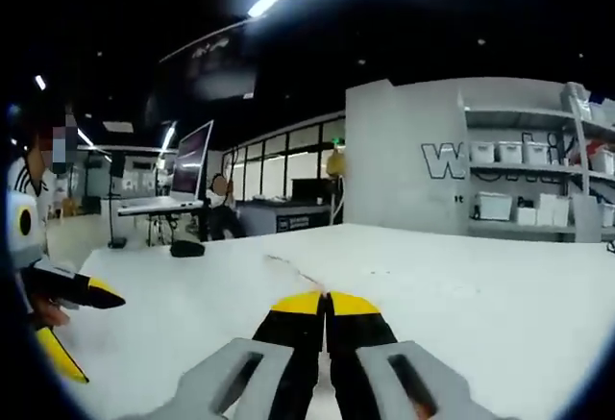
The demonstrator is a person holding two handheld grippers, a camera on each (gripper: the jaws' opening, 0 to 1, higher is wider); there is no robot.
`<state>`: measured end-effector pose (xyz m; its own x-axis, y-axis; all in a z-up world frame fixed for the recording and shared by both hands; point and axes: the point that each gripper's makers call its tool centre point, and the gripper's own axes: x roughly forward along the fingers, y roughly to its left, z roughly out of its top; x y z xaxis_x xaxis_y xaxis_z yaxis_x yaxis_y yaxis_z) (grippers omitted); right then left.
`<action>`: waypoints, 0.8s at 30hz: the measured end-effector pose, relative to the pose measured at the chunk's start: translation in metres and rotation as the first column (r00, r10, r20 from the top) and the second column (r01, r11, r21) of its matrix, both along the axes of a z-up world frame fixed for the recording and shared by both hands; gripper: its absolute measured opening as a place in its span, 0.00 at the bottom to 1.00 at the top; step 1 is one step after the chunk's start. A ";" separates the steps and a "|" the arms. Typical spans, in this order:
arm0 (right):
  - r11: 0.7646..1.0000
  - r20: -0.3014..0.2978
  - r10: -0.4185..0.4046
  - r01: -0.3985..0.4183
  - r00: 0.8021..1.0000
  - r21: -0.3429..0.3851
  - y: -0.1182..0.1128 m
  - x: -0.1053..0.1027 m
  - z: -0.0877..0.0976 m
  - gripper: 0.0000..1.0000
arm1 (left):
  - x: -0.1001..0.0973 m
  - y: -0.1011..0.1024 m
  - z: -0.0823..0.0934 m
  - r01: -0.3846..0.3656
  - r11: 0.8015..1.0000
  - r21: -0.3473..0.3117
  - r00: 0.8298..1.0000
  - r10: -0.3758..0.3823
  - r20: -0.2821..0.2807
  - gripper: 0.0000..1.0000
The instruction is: Open the resealable bag by pulling the two sides of the seal apart until the entire bag opening is separated and visibly accessible.
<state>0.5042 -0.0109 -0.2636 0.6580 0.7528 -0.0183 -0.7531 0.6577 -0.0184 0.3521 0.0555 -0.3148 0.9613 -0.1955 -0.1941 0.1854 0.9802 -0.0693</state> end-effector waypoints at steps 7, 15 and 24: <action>1.000 -0.011 0.004 -0.003 1.000 0.018 0.000 -0.010 0.000 0.00 | -0.002 -0.002 0.000 0.005 1.000 -0.012 1.000 -0.005 -0.003 0.75; 0.998 -0.020 0.013 -0.012 1.000 0.054 -0.002 -0.015 0.006 0.00 | -0.002 -0.001 0.003 -0.002 1.000 -0.019 1.000 0.002 0.005 0.74; 0.996 -0.018 0.036 -0.035 0.999 0.081 -0.002 -0.034 0.011 0.00 | -0.003 -0.005 0.004 0.011 0.999 -0.031 1.000 -0.011 0.007 0.72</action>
<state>0.4707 -0.0124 -0.2525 0.6308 0.7753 0.0303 -0.7757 0.6292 0.0484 0.3490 0.0508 -0.3107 0.9602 -0.2122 -0.1815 0.1970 0.9755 -0.0984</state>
